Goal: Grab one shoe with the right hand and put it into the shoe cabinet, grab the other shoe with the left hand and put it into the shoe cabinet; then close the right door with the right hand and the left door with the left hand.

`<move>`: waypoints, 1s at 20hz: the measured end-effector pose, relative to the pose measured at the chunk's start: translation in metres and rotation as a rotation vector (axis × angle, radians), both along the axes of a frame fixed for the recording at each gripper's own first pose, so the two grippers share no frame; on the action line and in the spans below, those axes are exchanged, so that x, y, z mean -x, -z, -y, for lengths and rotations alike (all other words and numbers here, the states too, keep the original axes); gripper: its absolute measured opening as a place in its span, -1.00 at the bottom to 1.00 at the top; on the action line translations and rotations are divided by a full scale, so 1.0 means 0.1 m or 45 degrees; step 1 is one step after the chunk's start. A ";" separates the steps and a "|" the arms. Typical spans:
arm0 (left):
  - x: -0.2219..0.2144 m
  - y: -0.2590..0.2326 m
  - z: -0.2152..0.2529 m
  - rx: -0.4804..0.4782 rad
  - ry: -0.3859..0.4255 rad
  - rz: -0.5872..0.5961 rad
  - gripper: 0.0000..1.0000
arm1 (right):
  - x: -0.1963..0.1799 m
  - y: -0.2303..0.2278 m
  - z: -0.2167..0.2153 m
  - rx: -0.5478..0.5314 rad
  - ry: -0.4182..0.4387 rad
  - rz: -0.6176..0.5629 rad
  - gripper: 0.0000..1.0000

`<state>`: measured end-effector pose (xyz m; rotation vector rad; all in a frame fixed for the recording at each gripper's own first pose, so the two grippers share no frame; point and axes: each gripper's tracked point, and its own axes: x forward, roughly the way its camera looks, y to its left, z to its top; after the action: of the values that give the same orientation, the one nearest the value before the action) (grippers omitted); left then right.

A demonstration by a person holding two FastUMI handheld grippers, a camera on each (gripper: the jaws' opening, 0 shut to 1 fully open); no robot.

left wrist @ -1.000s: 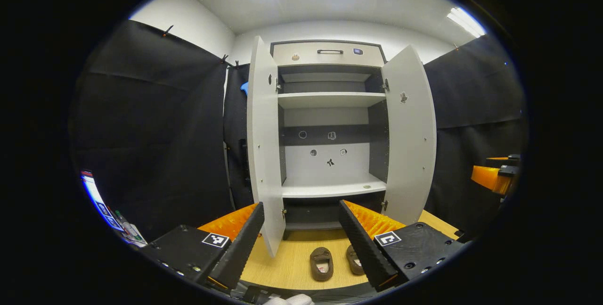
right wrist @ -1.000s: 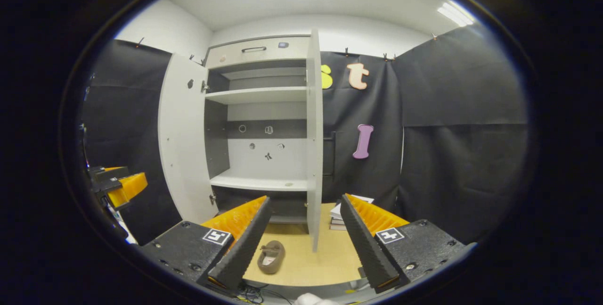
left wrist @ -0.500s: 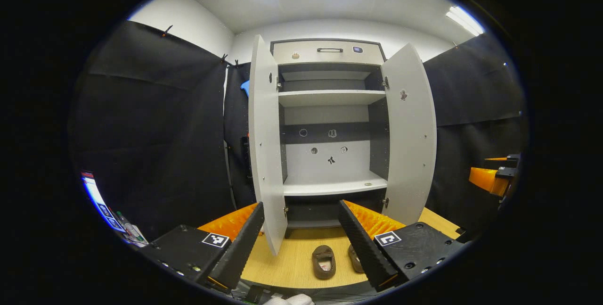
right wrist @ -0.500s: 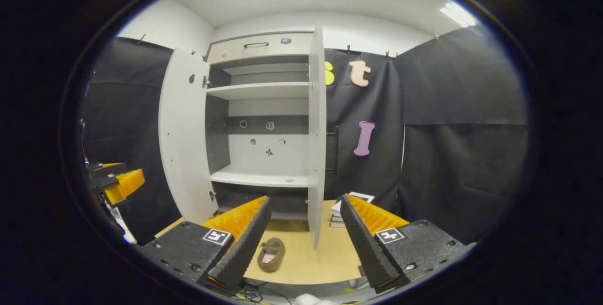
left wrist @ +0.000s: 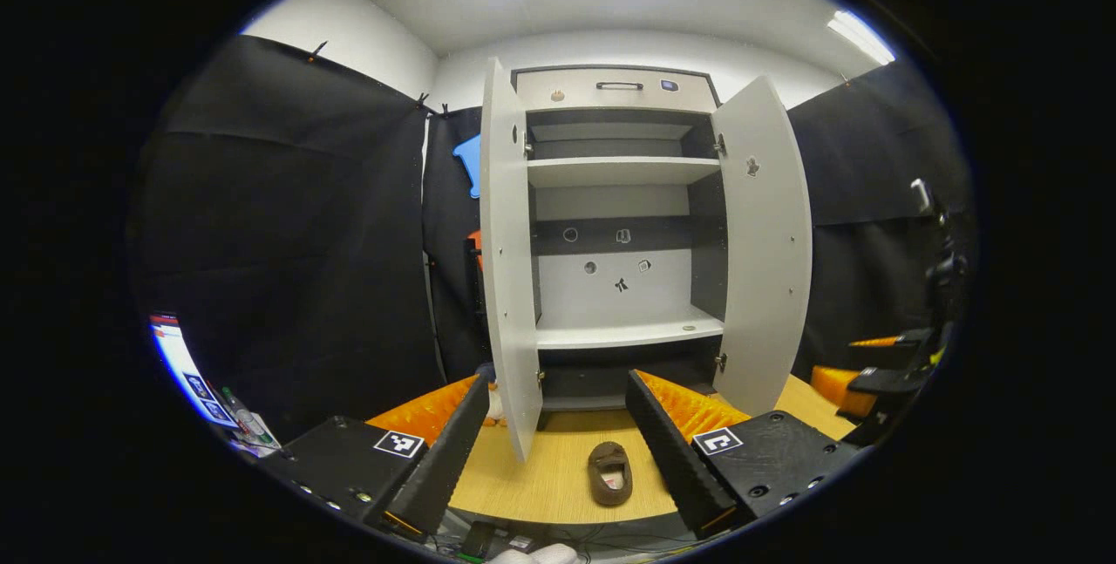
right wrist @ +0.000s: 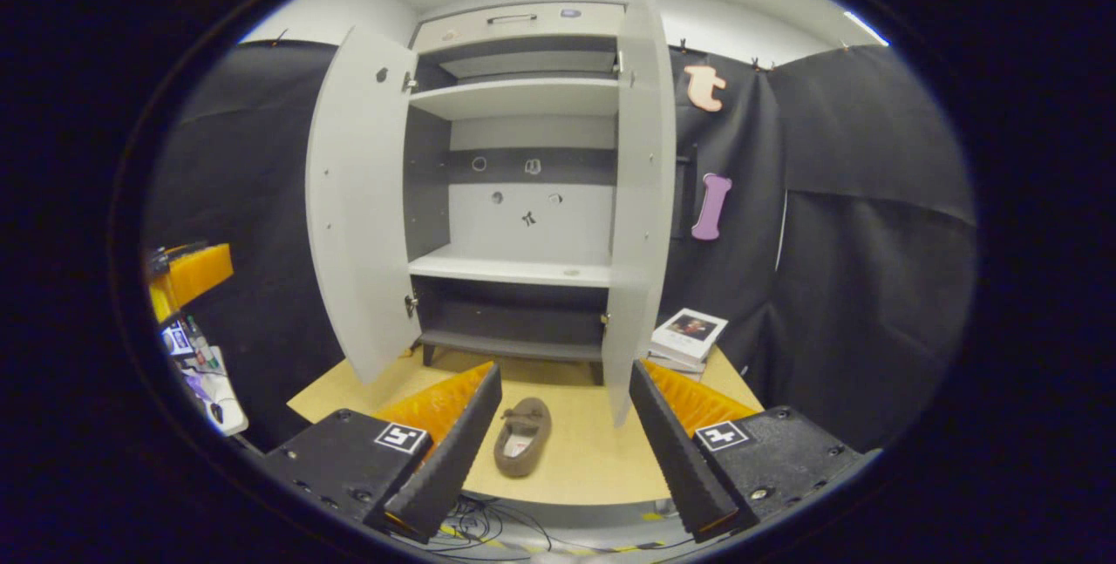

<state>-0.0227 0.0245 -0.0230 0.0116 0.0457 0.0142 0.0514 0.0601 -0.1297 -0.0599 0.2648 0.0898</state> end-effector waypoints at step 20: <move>-0.16 0.20 -0.11 -0.032 -0.186 -0.112 0.92 | -1.55 2.88 -0.83 -0.033 -0.118 -0.617 0.82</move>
<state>-0.0067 0.0353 -0.0425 0.0343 0.1338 0.1602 0.2064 0.1433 -0.4180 -0.0237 0.7450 0.2000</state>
